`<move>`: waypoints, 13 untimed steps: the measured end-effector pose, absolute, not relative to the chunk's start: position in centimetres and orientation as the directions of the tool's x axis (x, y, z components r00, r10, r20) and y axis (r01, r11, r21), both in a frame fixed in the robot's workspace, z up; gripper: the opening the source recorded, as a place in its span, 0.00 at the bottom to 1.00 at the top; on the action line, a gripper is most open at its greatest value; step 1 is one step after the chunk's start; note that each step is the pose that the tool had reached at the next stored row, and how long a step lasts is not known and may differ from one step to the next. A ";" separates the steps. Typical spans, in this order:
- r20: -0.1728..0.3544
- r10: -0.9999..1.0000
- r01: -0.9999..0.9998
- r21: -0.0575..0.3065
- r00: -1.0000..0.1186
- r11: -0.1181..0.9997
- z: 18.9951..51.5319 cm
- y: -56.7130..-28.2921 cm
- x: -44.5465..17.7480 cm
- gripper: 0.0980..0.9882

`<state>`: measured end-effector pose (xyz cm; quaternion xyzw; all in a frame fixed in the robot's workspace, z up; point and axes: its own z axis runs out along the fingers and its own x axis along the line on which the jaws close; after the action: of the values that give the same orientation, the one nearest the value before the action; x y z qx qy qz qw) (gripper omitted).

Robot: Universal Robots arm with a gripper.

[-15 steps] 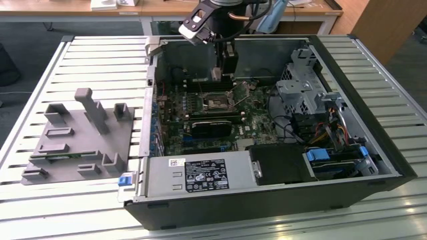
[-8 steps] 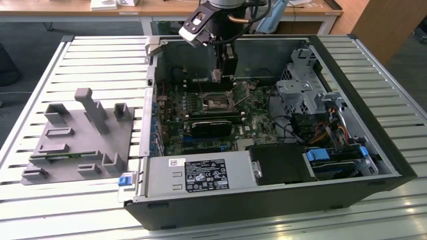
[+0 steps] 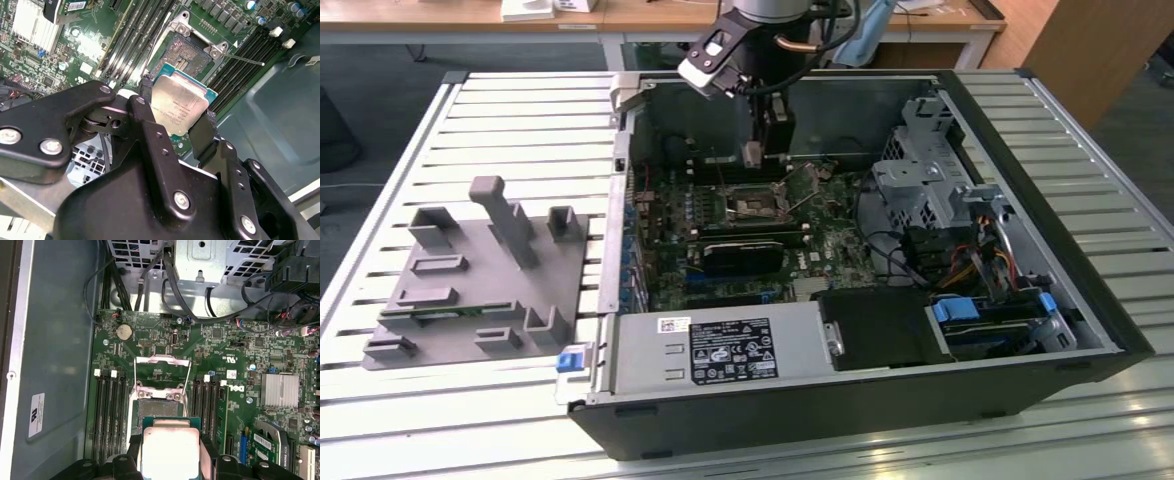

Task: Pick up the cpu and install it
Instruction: 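Place the cpu into insertion slot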

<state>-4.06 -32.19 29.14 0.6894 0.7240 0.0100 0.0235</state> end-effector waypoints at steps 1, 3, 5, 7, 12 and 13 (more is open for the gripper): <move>-0.020 0.999 0.998 0.047 -0.048 0.049 29.1 -32.2 -4.1 0.50; -0.020 0.999 0.998 0.047 -0.048 0.049 29.0 -32.2 -4.1 0.50; -0.021 0.999 0.998 0.047 -0.048 0.049 28.9 -32.2 -4.1 0.50; -0.022 0.999 0.998 0.047 -0.048 0.049 28.8 -32.2 -4.1 0.50; -0.023 0.999 0.998 0.047 -0.044 0.045 28.2 -32.1 -4.1 0.50; -0.023 0.999 0.998 0.047 -0.042 0.043 28.0 -32.1 -4.1 0.50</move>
<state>-4.08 -32.11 28.02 0.6917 0.7218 0.0090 0.0244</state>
